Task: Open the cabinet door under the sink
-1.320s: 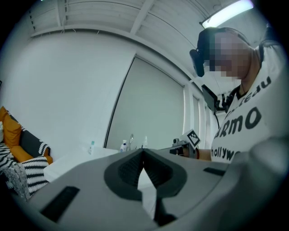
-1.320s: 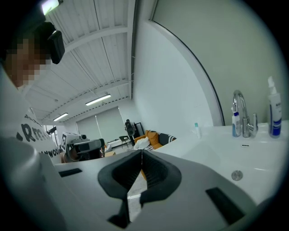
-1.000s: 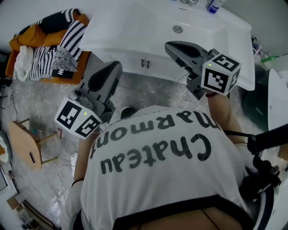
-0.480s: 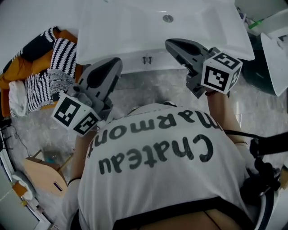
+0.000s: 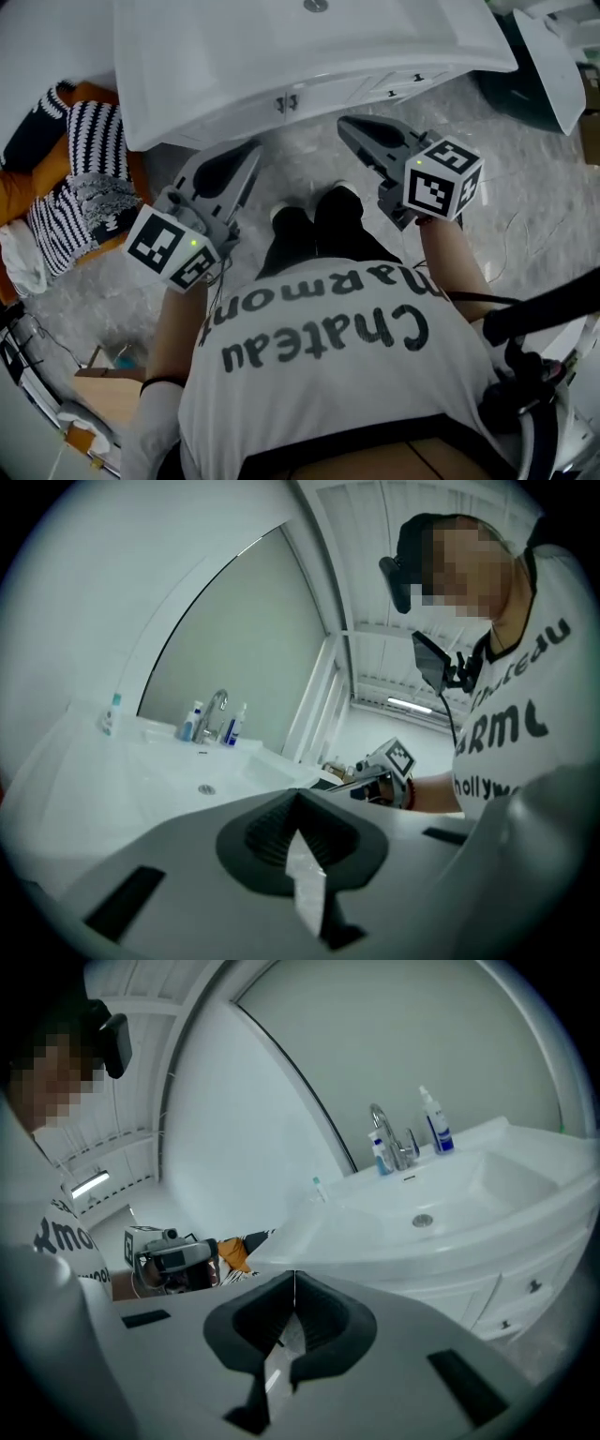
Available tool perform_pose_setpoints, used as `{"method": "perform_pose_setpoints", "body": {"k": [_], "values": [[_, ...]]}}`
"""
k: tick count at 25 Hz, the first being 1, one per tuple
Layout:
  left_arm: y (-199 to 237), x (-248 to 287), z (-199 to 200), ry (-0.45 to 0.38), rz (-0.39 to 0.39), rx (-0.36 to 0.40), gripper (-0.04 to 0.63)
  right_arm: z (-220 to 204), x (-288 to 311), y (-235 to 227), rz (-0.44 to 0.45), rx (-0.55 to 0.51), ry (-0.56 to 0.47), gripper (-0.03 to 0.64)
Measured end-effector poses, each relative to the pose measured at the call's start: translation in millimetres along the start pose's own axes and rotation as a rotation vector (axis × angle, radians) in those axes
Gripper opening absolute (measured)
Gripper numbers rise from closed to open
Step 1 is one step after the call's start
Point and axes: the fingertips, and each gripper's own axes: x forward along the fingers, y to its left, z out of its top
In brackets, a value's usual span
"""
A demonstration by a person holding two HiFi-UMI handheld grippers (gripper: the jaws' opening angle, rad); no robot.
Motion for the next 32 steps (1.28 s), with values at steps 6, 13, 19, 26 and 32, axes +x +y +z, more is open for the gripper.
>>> {"method": "perform_pose_setpoints", "body": {"k": [6, 13, 19, 26, 32], "values": [[19, 17, -81, 0.061, -0.006, -0.033, 0.006, -69, 36, -31, -0.021, -0.004, 0.085, 0.011], [62, 53, -164, 0.077, 0.101, -0.001, 0.006, -128, 79, -93, -0.008, 0.01, 0.098, 0.011], [79, 75, -223, 0.087, 0.131, -0.009, 0.006, -177, 112, -135, 0.016, 0.008, 0.099, 0.011], [110, 90, -280, 0.068, 0.153, 0.014, 0.006, -212, 154, -168, 0.04, -0.03, 0.061, 0.011], [136, 117, -305, 0.043, 0.137, 0.072, 0.006, -221, 182, -181, 0.076, -0.089, 0.009, 0.012]]}}
